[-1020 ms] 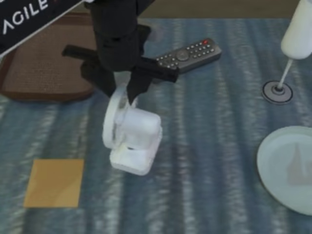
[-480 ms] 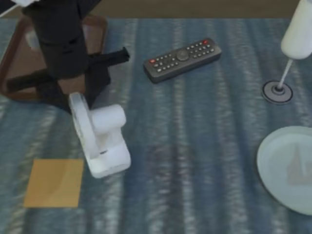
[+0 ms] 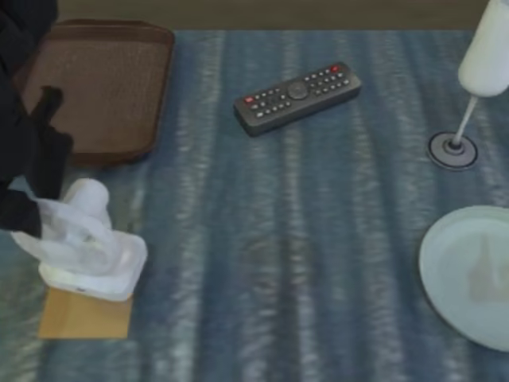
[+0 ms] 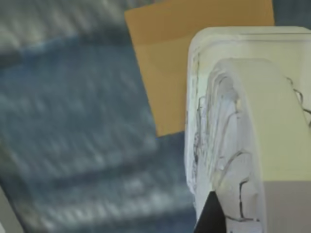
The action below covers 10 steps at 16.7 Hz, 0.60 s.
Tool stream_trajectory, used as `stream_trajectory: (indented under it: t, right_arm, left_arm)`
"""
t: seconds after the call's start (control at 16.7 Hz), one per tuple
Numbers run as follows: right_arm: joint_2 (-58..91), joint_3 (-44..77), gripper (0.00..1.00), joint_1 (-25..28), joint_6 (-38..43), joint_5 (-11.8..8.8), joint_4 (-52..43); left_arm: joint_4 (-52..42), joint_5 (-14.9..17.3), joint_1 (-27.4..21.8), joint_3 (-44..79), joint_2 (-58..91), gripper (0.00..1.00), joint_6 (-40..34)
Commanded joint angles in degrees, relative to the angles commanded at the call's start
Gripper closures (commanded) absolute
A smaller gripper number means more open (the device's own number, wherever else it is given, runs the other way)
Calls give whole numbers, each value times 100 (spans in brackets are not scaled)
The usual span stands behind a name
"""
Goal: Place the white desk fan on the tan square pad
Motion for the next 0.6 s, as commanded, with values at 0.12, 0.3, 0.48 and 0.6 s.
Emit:
stream_trajectory:
  t: [0.12, 0.3, 0.48, 0.6]
  right_arm:
    - [0, 0, 0, 0, 0, 0, 0]
    - [0, 0, 0, 0, 0, 0, 0]
    - [0, 0, 0, 0, 0, 0, 0]
    - [0, 0, 0, 0, 0, 0, 0]
  left_arm:
    - [96, 10, 198, -391, -312, 100, -607]
    - [171, 17, 360, -713, -565, 100, -1055]
    - [176, 17, 371, -733, -581, 100, -1083]
    - [163, 15, 343, -718, -558, 100, -1065]
